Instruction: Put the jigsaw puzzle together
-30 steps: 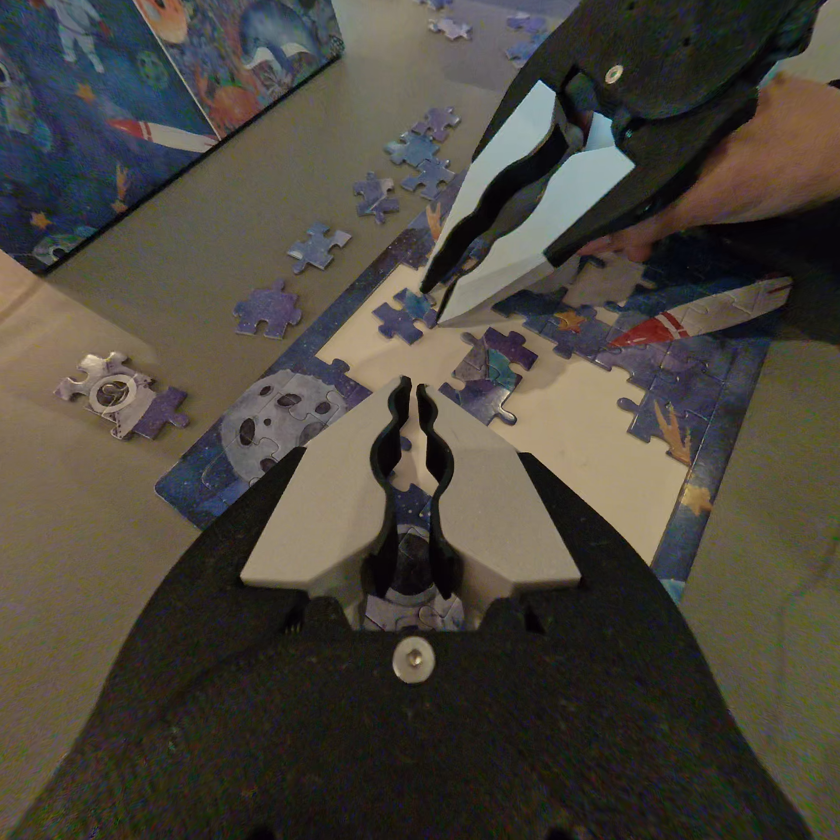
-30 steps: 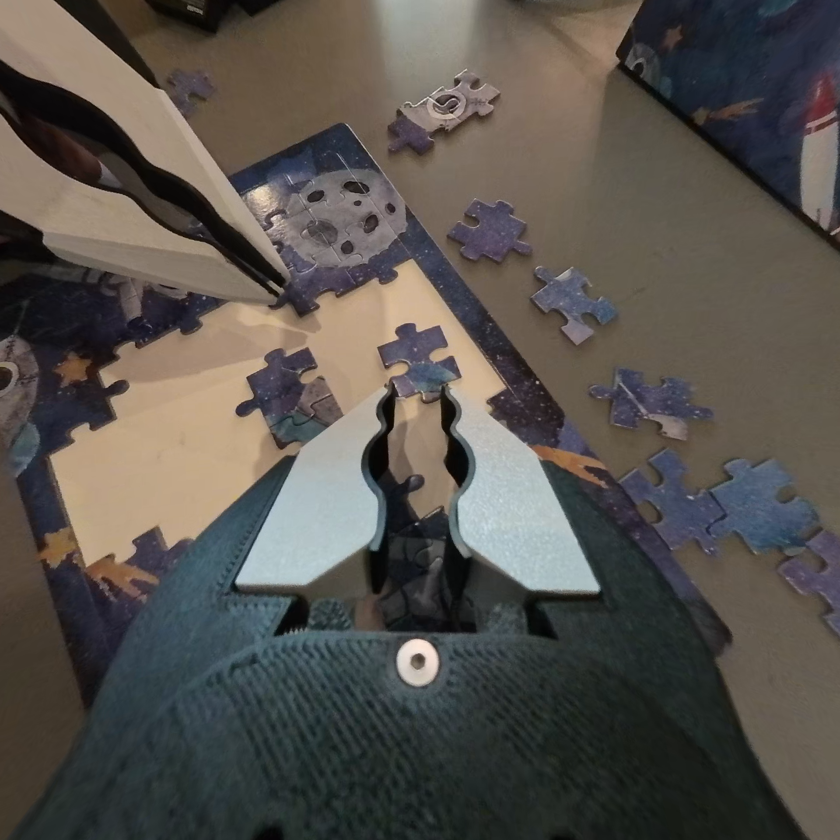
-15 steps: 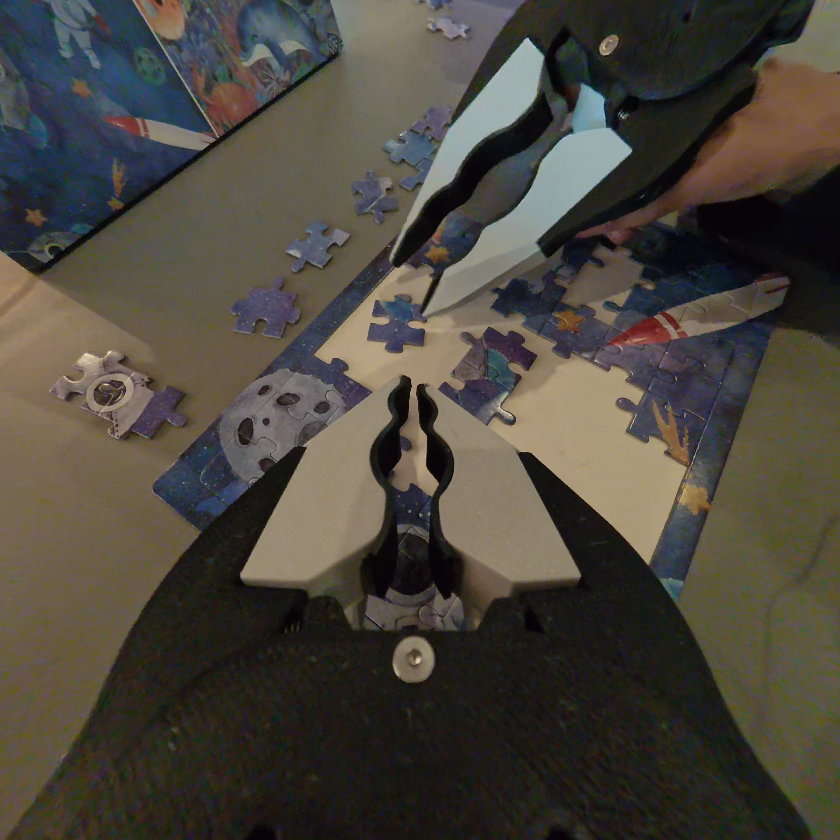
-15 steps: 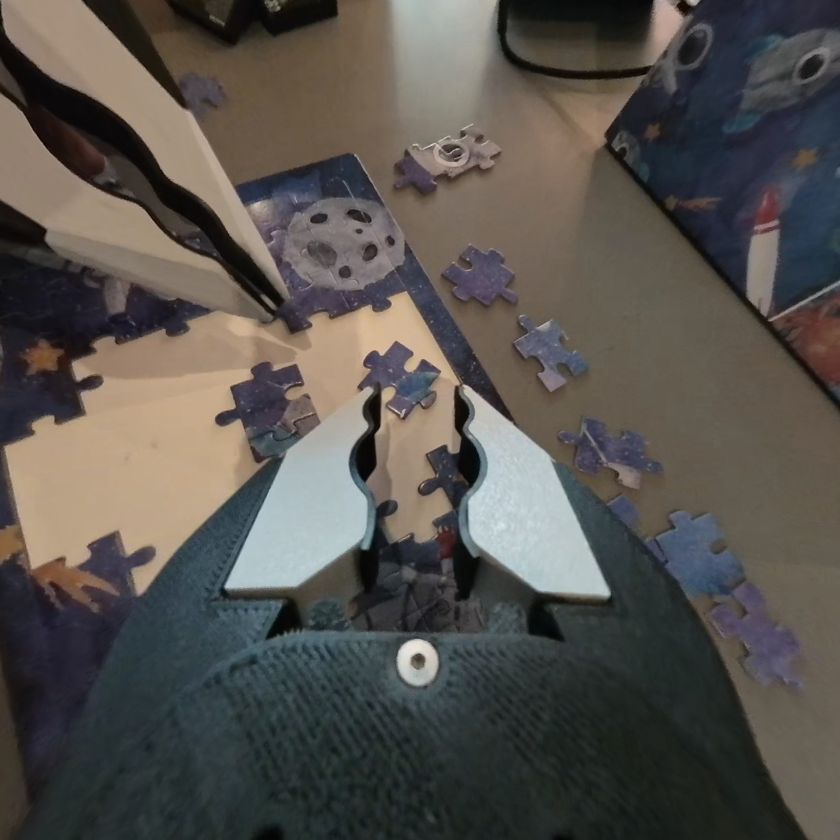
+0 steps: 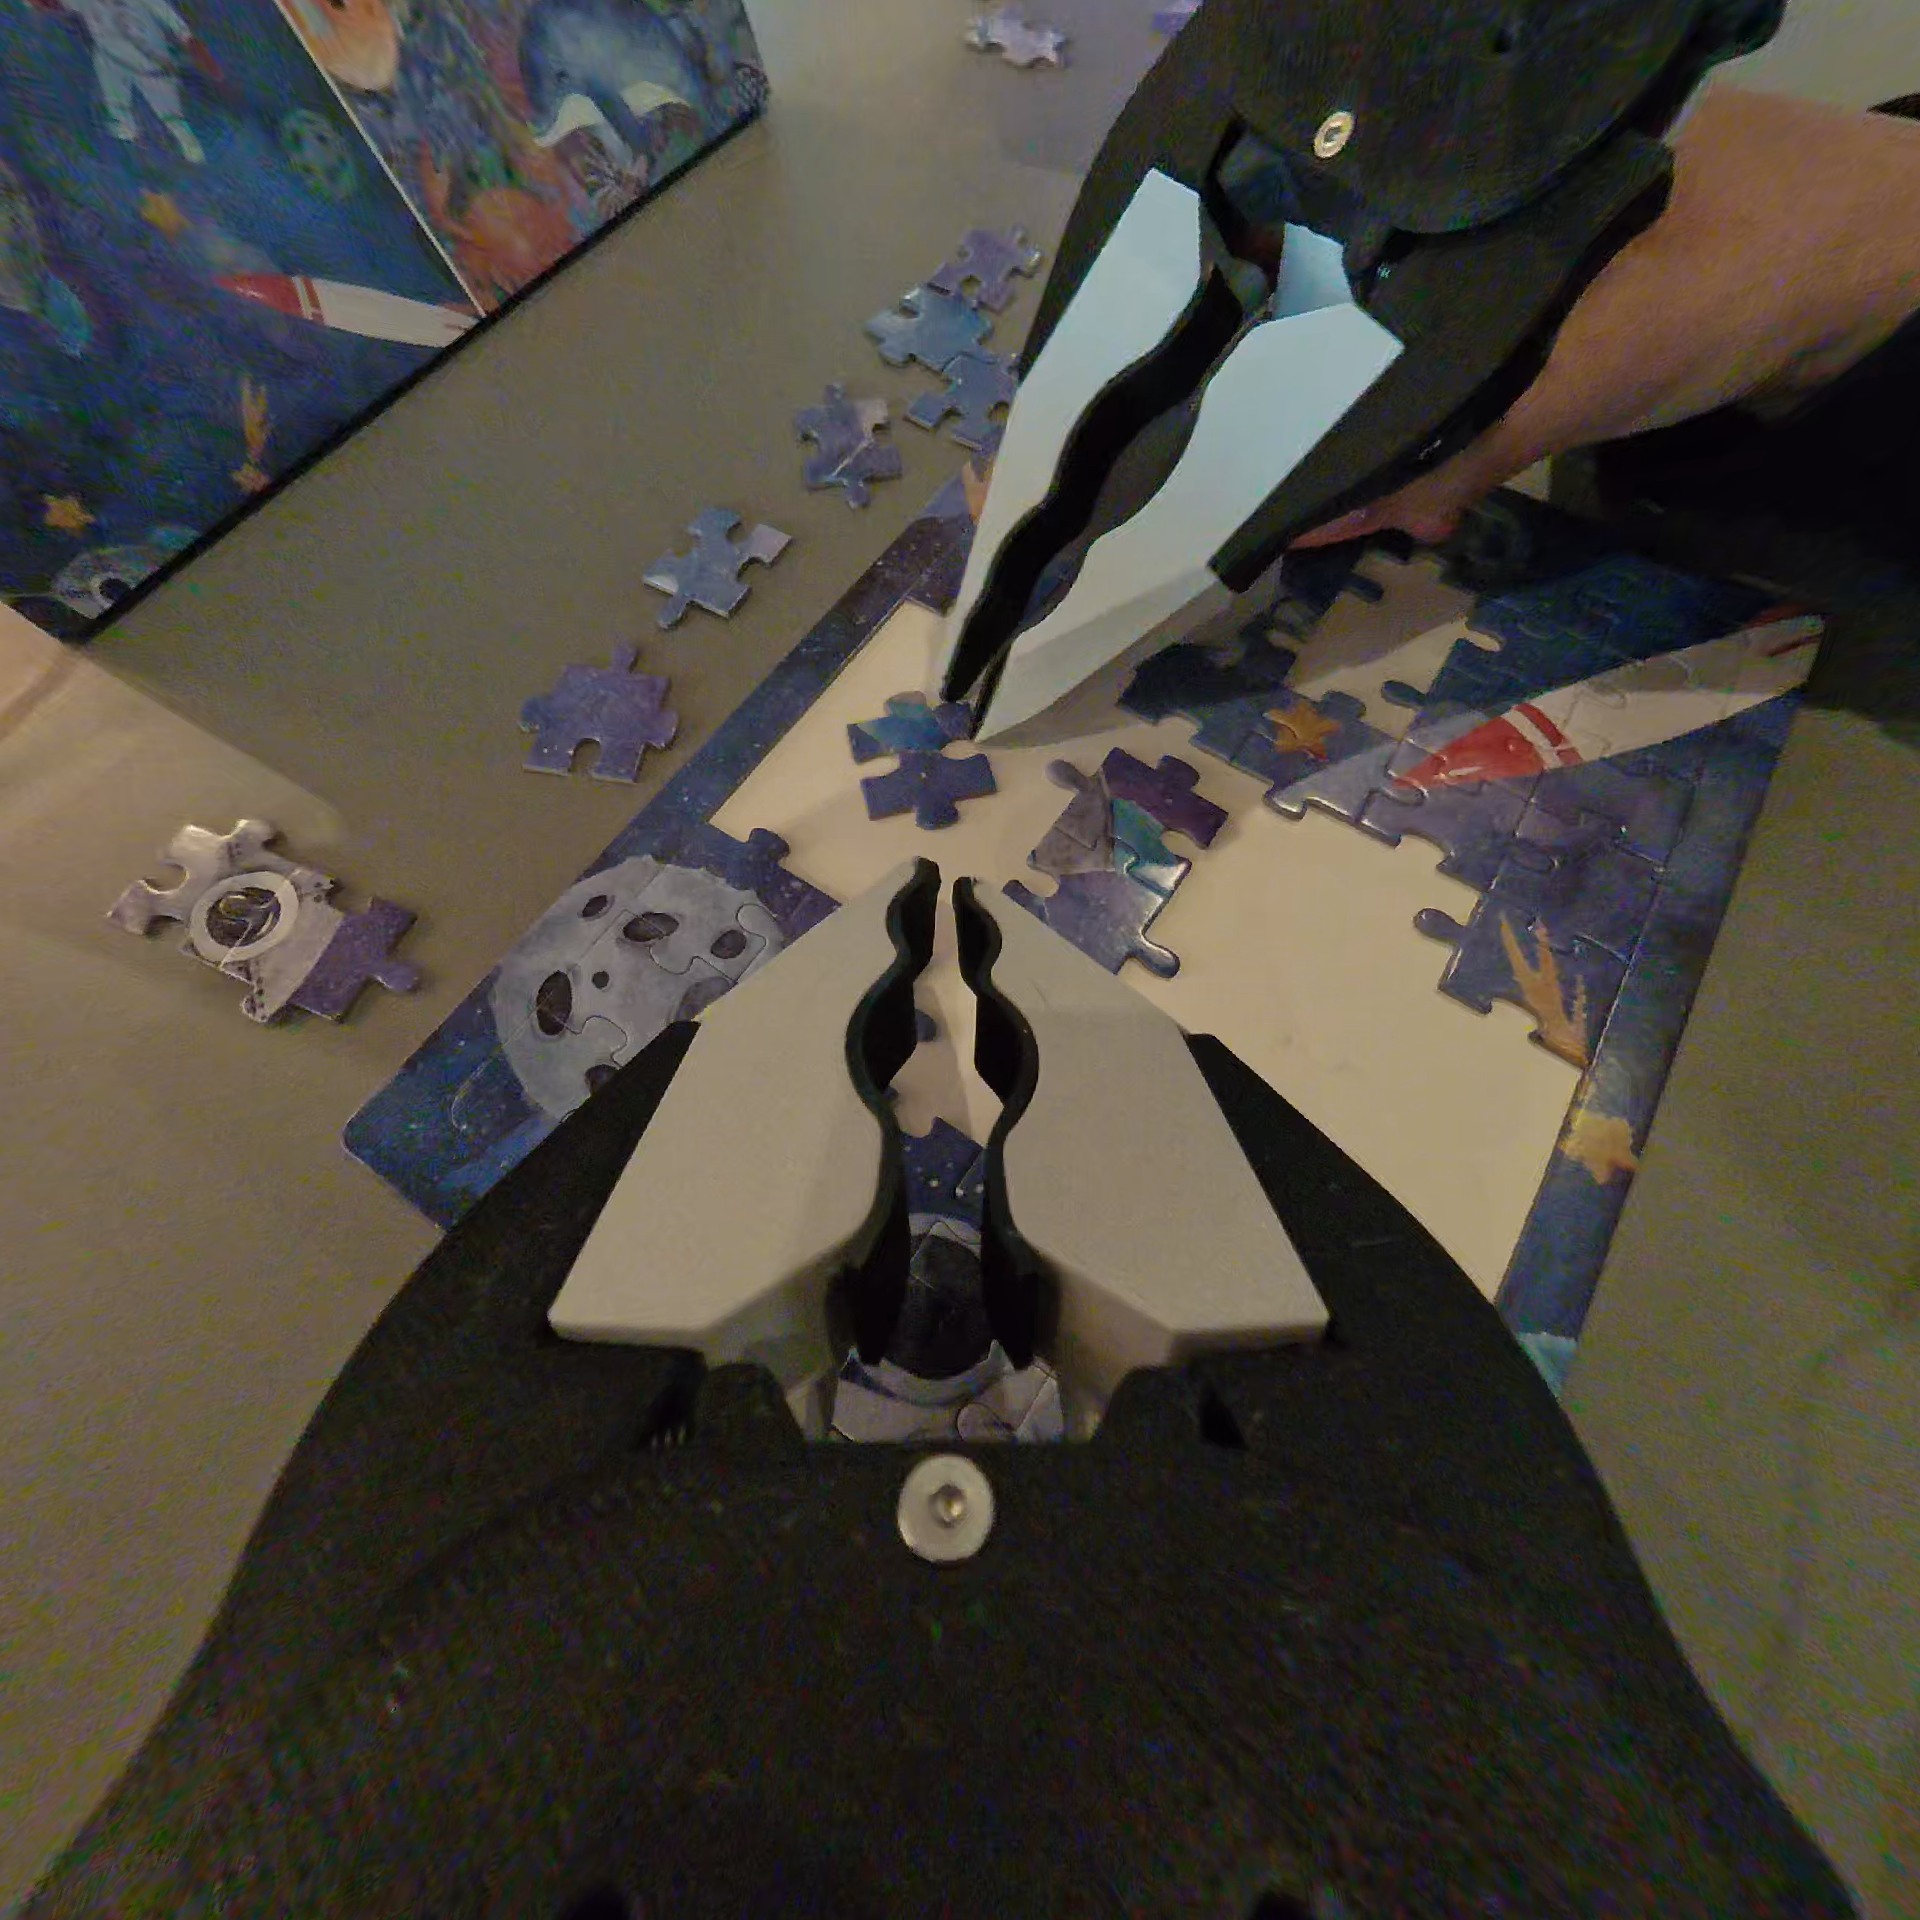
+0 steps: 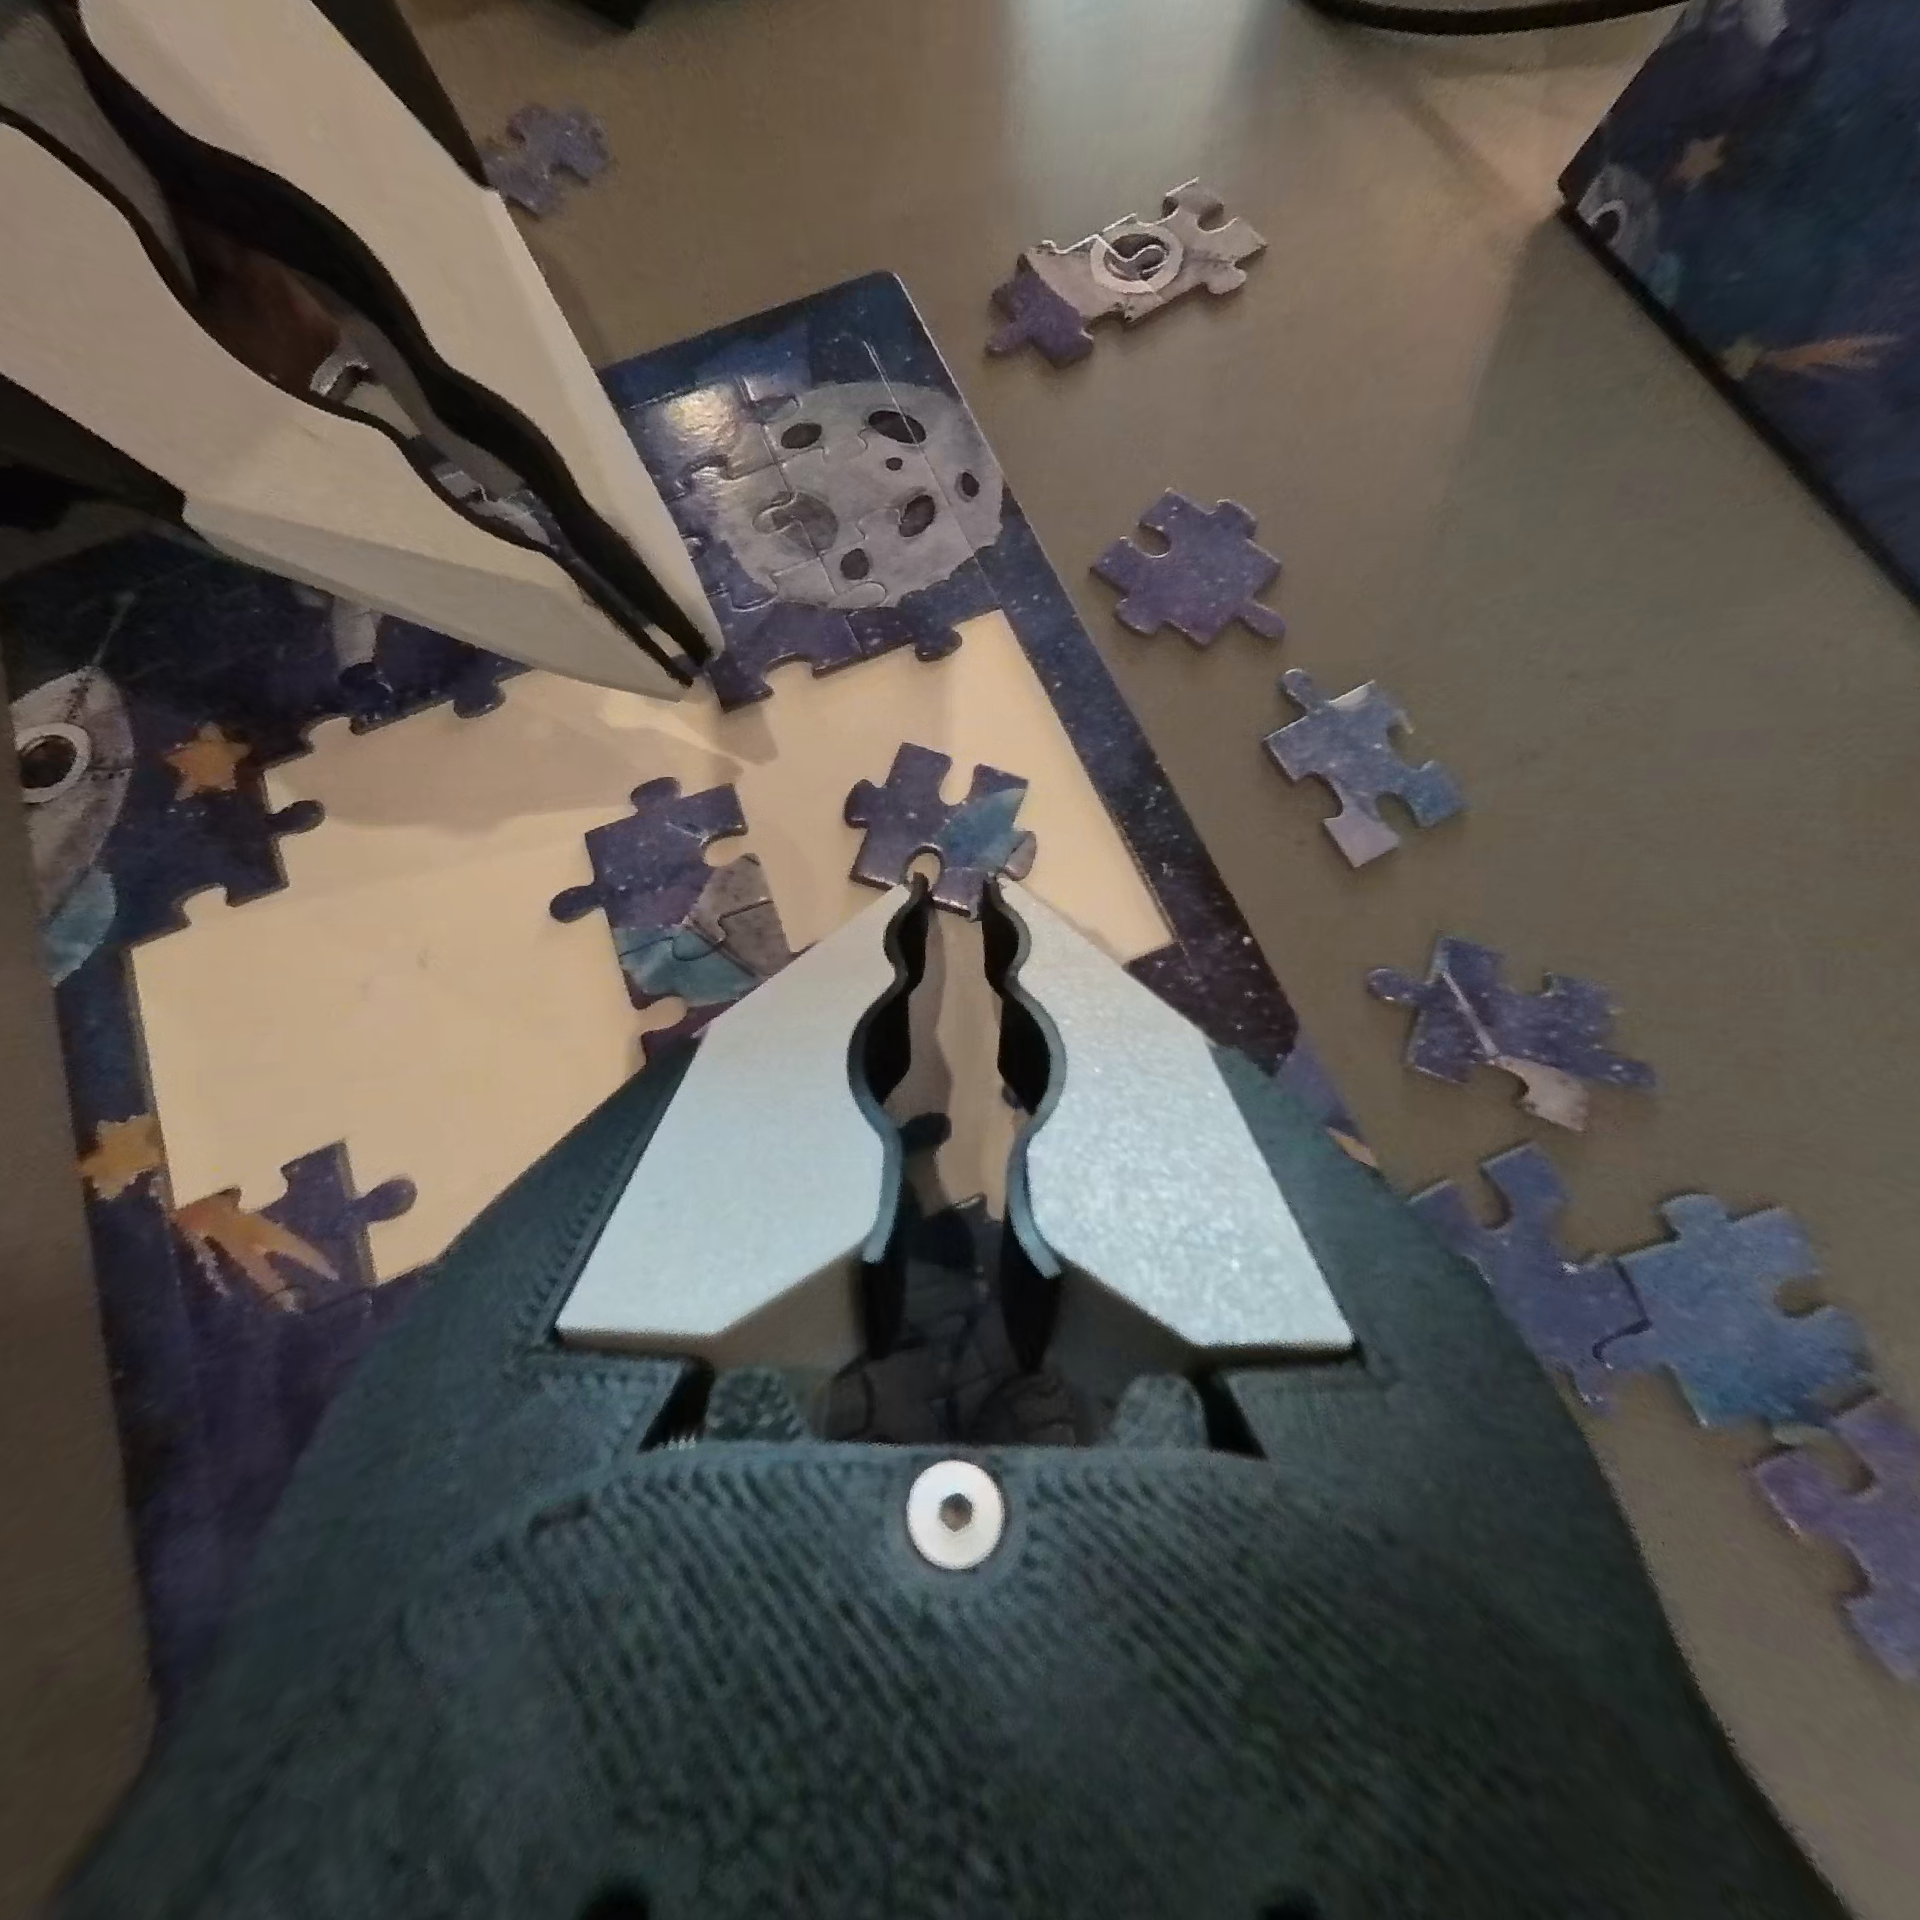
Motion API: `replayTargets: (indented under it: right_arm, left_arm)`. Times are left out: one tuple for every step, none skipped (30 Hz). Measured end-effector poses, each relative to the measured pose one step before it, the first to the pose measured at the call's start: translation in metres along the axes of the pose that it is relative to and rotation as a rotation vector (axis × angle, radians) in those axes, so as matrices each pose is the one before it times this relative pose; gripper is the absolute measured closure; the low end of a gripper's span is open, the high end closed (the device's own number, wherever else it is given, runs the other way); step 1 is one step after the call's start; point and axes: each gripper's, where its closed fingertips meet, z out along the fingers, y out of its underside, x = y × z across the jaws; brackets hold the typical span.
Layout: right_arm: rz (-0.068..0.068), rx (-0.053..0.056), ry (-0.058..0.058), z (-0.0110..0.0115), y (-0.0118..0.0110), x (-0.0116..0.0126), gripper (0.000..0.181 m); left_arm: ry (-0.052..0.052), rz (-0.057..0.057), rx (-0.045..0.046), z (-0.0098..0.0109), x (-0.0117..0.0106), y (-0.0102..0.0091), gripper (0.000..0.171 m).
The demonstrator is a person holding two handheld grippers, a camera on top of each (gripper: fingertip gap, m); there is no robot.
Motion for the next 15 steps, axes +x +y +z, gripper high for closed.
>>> replayTargets:
  right_arm:
    - [-0.002,-0.0005,-0.0009,-0.00015,0.0002,-0.00069,0.172]
    - [-0.0019,-0.0001,0.0002,-0.00015,0.00004,-0.00069,0.172]
    - [-0.0005,0.0005,-0.0032,0.00002,-0.00004,-0.00109,0.172]
    - [0.001,0.0016,-0.0047,0.0,-0.00024,-0.00126,0.172]
    - [0.0006,0.0025,-0.0024,-0.00013,-0.00045,-0.00109,0.172]
    - [-0.0006,0.004,-0.002,-0.00036,-0.00076,-0.00109,0.172]
    - [-0.001,0.0064,-0.0009,-0.00065,-0.0012,-0.00123,0.173]
    - [-0.0017,0.0089,0.0007,-0.00101,-0.00187,-0.00112,0.173]
    - [-0.003,0.0104,0.0005,-0.00127,-0.0023,-0.00132,0.173]
    - [-0.0032,0.0106,0.0001,-0.00148,-0.00241,-0.00163,0.173]
    - [-0.0028,0.01,-0.0018,-0.00141,-0.00231,-0.00184,0.173]
    - [-0.0014,0.0091,-0.0047,-0.00117,-0.00207,-0.00228,0.173]
    - [-0.0005,0.0089,-0.0038,-0.00094,-0.00199,-0.00197,0.173]
    - [-0.0021,0.008,-0.0004,-0.00095,-0.00191,-0.00152,0.181]
    - [-0.0044,0.0106,0.0022,-0.00097,-0.00213,-0.00107,0.181]
  left_arm:
    - [0.0003,-0.0002,0.00103,-0.00017,0.00005,-0.0001,0.171]
    - [0.0,0.0,0.00123,-0.00015,-0.00001,-0.00013,0.171]
    - [-0.0005,0.0005,0.00144,-0.00018,-0.00002,-0.00013,0.171]
    - [-0.0009,0.0006,0.00139,-0.00011,-0.00004,-0.00017,0.171]
    - [-0.0008,0.0004,0.00125,-0.00012,-0.00001,-0.00015,0.171]
    - [-0.0007,-0.0001,0.00096,-0.00017,-0.0001,-0.00009,0.171]
    - [-0.0007,-0.0005,0.00081,-0.00002,-0.00011,-0.00006,0.17]
    - [-0.0014,-0.0013,0.00099,-0.00009,-0.00029,-0.00015,0.169]
    - [-0.0014,-0.0018,0.00129,-0.00011,-0.00039,-0.00016,0.166]
    - [-0.0001,-0.0015,0.00181,-0.00017,-0.00014,-0.00029,0.164]
    - [-0.0019,-0.002,0.00221,-0.00008,-0.00057,-0.00027,0.162]
    - [-0.0009,-0.0021,0.00111,-0.00005,-0.00024,-0.00019,0.16]
    - [0.0004,-0.0017,-0.00084,0.00015,-0.00017,0.00009,0.159]
    - [-0.0008,-0.0013,-0.00074,0.00003,-0.0002,0.00005,0.156]
    - [-0.0005,-0.0004,-0.00036,0.00001,-0.00012,0.00002,0.155]
